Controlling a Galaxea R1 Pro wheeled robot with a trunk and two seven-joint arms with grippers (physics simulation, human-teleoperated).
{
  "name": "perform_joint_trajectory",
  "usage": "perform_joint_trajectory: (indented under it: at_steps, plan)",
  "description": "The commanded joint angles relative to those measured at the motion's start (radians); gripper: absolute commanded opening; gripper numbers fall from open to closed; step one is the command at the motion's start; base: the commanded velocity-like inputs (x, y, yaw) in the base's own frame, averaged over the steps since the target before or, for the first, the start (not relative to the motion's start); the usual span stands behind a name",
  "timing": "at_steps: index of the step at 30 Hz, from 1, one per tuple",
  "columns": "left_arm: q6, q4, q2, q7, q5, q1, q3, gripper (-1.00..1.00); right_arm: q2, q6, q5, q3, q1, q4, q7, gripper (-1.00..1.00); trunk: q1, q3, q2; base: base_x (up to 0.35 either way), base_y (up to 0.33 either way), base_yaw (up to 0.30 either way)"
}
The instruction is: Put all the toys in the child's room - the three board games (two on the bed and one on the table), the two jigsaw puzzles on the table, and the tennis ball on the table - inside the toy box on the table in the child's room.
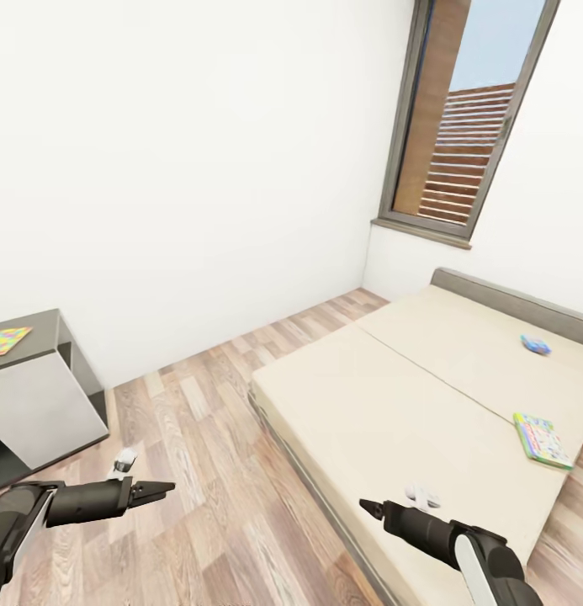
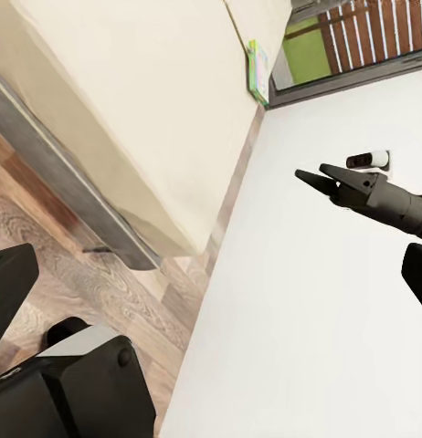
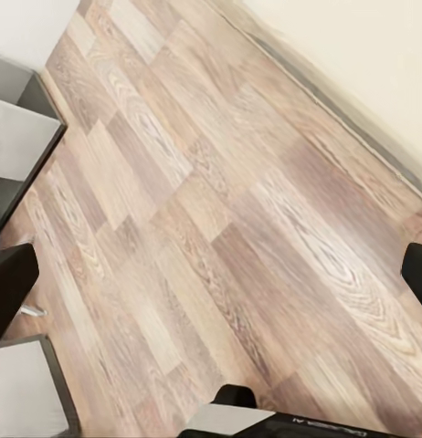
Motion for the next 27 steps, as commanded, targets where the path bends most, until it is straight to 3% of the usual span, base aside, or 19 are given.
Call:
perform_joint_trajectory:
  at_steps: [1, 27]
  plan:
    - [0.011, 0.000, 0.000, -0.004, -0.001, -0.001, 0.000, 1.00, 0.001, 0.006, 0.000, 0.000, -0.001, -0.001, 0.004, 1.00, 0.001, -0.002, -0.002, -0.003, -0.005, 0.233]
    - [0.011, 0.000, 0.000, -0.004, -0.001, -0.001, 0.002, 1.00, 0.002, 0.007, 0.007, 0.002, -0.001, 0.000, 0.004, 1.00, 0.001, -0.002, -0.002, -0.003, -0.001, 0.282]
